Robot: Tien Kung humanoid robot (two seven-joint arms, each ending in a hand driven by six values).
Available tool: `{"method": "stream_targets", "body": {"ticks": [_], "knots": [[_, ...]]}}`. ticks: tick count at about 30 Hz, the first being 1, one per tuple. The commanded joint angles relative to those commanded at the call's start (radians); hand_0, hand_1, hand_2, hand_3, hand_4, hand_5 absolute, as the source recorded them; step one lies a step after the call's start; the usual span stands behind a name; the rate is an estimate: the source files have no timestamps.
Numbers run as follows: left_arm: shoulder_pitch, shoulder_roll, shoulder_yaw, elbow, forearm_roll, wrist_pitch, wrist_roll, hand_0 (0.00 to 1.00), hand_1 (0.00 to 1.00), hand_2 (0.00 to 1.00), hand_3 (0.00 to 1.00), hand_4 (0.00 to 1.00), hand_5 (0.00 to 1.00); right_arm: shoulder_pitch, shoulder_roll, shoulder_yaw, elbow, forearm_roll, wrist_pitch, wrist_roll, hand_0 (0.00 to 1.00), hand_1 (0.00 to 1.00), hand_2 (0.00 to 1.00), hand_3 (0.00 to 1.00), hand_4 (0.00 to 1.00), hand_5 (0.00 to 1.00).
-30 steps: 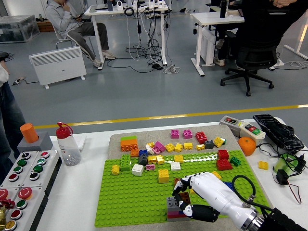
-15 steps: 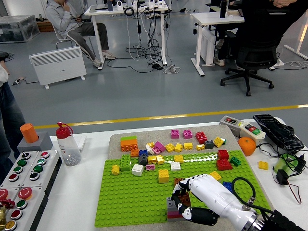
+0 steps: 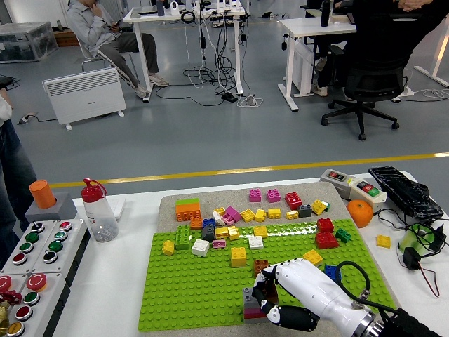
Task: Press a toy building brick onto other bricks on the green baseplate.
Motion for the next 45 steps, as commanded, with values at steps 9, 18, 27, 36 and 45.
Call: {"method": "stream_targets", "body": {"ticks": [9, 18, 27, 36, 45], "knots": [[0.004, -0.001, -0.003, 0.0, 0.005, 0.0, 0.001, 0.658, 0.68, 0.703, 0.576, 0.302, 0.998, -0.001, 0.001, -0.004, -0.005, 0.0, 0.004, -0.004, 0.468, 0.496, 0.51, 0.5, 0.327, 0.424], [0.007, -0.001, -0.004, 0.0, 0.008, 0.001, 0.001, 0.659, 0.679, 0.703, 0.576, 0.302, 0.998, -0.002, 0.005, -0.004, -0.015, -0.005, 0.003, -0.013, 0.466, 0.495, 0.51, 0.5, 0.327, 0.423], [0.007, -0.001, -0.002, 0.0, 0.004, 0.001, 0.0, 0.659, 0.68, 0.703, 0.576, 0.302, 0.998, -0.001, 0.007, 0.002, -0.017, -0.011, -0.001, -0.021, 0.465, 0.498, 0.513, 0.501, 0.328, 0.423], [0.005, -0.001, -0.001, 0.0, 0.001, 0.001, -0.001, 0.658, 0.679, 0.703, 0.576, 0.302, 0.998, 0.002, 0.009, 0.004, -0.018, -0.011, 0.0, -0.023, 0.465, 0.498, 0.513, 0.501, 0.33, 0.42], [0.003, 0.0, -0.002, 0.0, -0.001, 0.001, -0.002, 0.658, 0.679, 0.703, 0.576, 0.302, 0.998, 0.004, 0.013, 0.01, -0.018, -0.013, -0.004, -0.027, 0.465, 0.498, 0.515, 0.502, 0.333, 0.418]]}}
